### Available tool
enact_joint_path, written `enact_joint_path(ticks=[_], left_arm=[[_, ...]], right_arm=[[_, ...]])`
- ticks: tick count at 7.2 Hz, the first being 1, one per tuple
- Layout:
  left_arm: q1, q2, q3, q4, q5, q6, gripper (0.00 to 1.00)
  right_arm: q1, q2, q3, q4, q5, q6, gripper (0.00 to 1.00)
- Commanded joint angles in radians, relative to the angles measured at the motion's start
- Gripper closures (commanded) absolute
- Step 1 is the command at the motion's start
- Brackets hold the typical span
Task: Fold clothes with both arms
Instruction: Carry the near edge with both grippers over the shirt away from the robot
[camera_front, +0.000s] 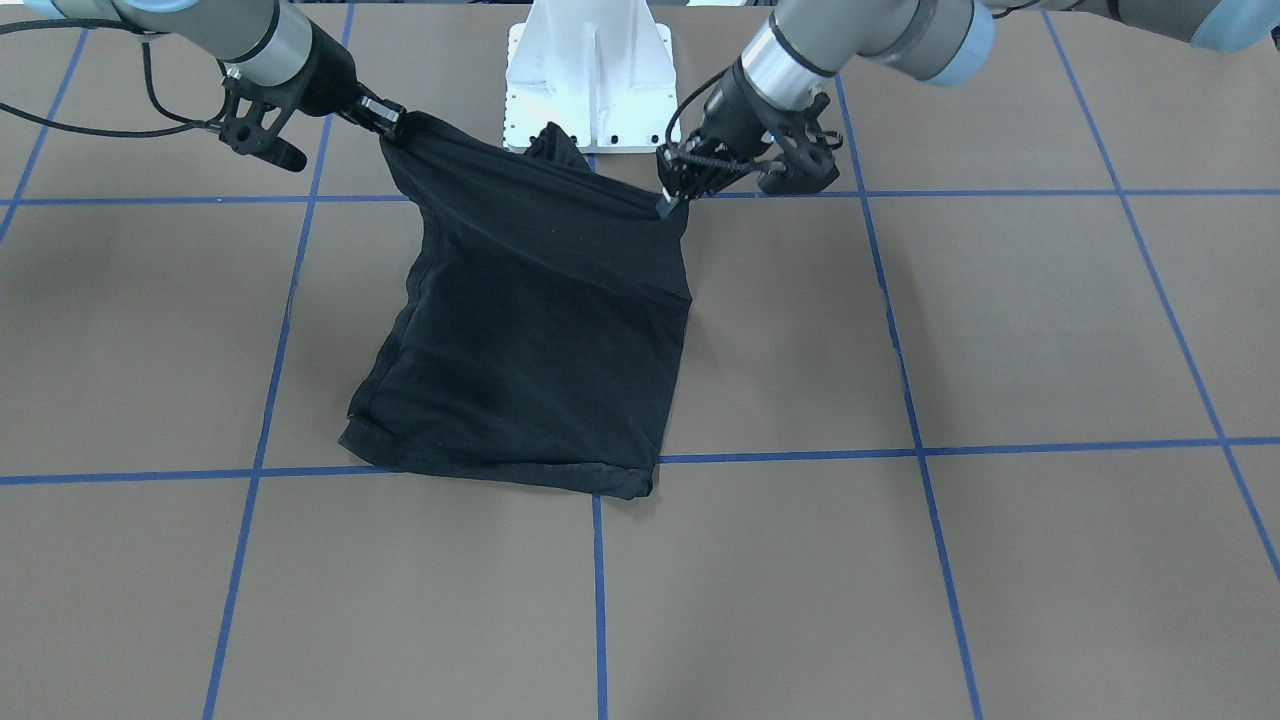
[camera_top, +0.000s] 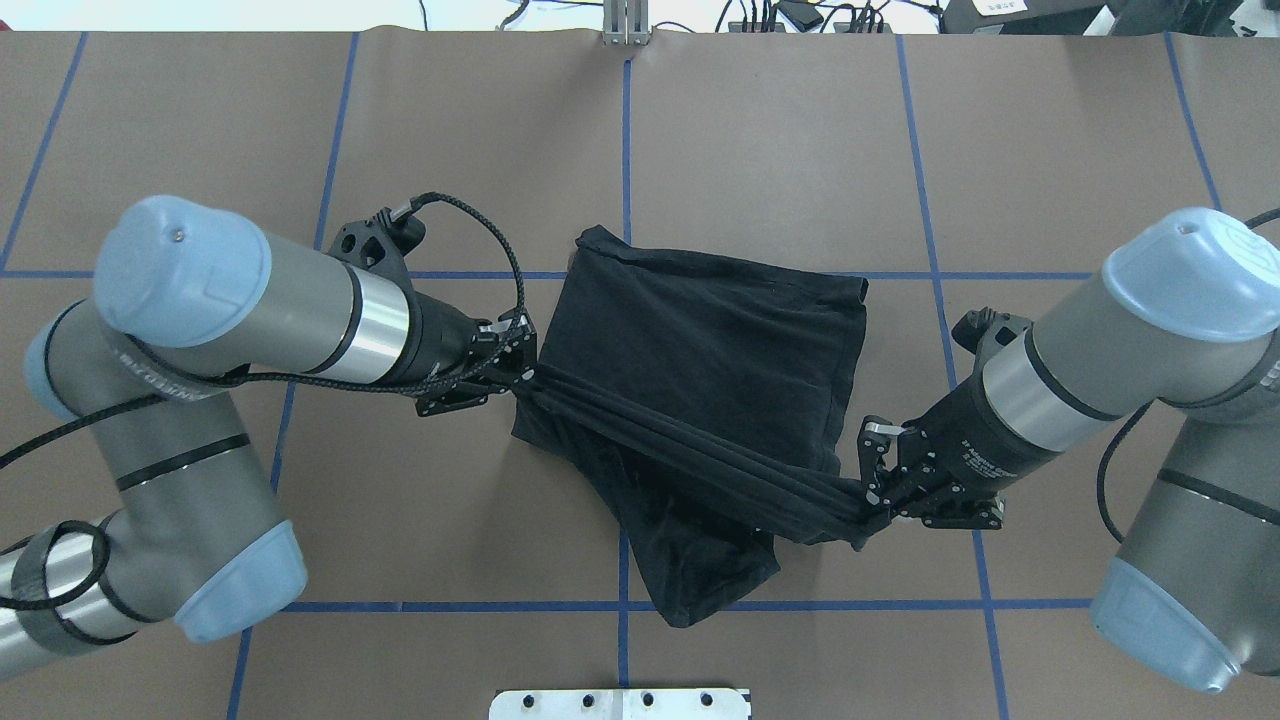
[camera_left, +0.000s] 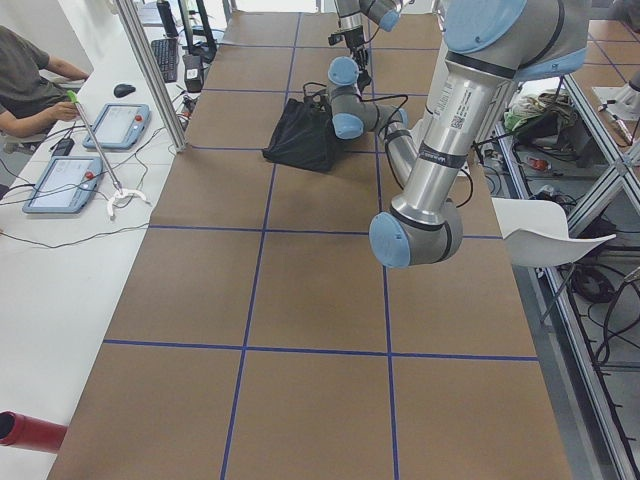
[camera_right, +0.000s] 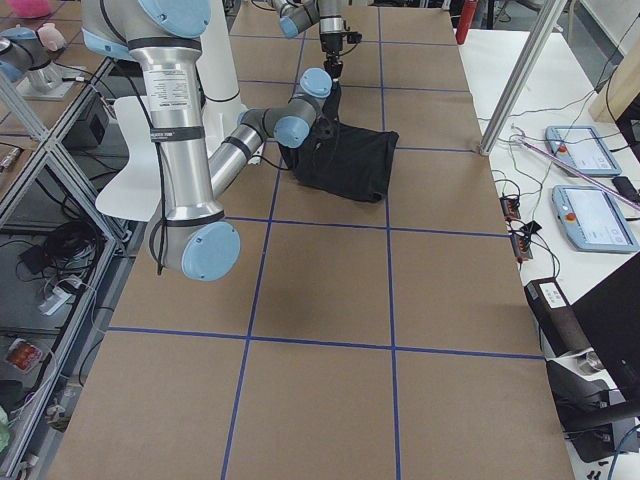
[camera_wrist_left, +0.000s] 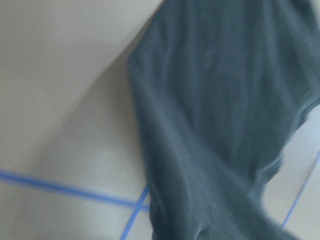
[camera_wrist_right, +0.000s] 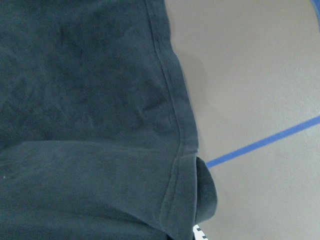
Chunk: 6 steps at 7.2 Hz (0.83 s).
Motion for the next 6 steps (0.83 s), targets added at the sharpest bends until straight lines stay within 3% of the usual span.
enact_joint_path(ticks=[1,6], left_arm=[[-0.058,-0.076,0.143,-0.044,-0.002,0.029,1.00],[-0.137,-0.191,0.428,-0.265,0.000,0.034,1.00]], right_arm=[[0.084,0.083,-0.119,0.000,0.001,-0.040,1.00],[0.175,0.240,-0.382,-0.001,0.003,-0.179,1.00]])
